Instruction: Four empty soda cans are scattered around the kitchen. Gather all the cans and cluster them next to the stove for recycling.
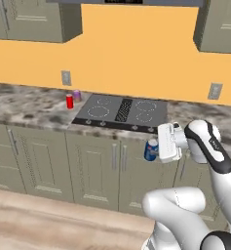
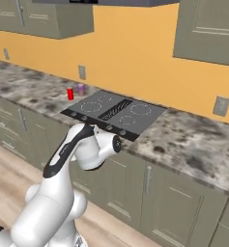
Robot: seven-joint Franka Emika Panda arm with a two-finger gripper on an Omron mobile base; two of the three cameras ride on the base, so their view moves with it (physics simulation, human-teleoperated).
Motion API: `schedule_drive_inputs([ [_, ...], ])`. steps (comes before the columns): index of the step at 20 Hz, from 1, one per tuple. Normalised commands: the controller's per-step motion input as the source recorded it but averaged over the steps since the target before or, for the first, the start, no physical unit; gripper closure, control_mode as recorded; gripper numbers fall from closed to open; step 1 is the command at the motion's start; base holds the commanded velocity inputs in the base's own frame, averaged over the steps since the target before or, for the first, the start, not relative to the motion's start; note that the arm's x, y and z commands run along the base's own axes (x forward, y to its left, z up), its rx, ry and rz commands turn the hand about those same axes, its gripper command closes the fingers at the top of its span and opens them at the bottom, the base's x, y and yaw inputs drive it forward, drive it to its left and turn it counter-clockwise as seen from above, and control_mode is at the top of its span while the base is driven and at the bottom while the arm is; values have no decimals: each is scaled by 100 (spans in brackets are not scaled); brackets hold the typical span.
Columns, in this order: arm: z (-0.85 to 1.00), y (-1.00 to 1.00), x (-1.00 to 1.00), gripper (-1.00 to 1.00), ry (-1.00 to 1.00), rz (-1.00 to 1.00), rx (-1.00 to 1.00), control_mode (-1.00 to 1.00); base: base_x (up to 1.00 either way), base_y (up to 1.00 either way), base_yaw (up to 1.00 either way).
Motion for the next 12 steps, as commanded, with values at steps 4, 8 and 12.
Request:
schedule_drive_inputs([
  [4, 0, 0, 0, 100, 0, 0, 0, 100, 51, 54, -21],
  [8, 0, 0, 0, 100, 0, 0, 0, 100, 50, 56, -20],
  [12, 0, 0, 0, 100, 0, 0, 0, 100, 51, 55, -20],
])
